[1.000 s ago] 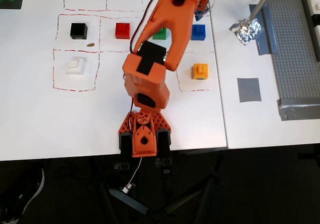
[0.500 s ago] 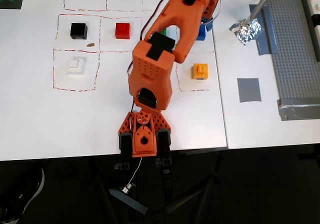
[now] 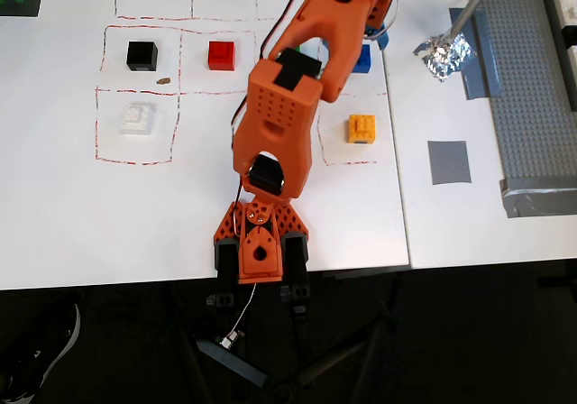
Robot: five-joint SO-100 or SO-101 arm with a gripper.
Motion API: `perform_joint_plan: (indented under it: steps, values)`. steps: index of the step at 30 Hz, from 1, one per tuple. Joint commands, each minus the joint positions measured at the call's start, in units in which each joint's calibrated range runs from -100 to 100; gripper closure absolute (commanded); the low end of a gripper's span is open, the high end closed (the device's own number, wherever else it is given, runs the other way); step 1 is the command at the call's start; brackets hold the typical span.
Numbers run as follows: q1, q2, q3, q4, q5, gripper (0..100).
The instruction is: Grab the block and put it in the grey marker
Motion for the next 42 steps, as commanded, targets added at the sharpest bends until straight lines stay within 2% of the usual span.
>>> perform_joint_plan:
  steps: [1, 18, 29, 34, 42]
  values:
    - [1.9, -1.8, -6.9, -0.5, -1.1, 71]
    - [3.5, 6.2, -11.1, -0.6, -2.3, 72]
    - [3.8, 5.1, -10.2, -1.4, -2.4, 88]
    - [3.8, 3.7, -9.7, -1.4, -2.2, 99]
    - [3.7, -2.6, -4.4, -1.4, -3.7, 100]
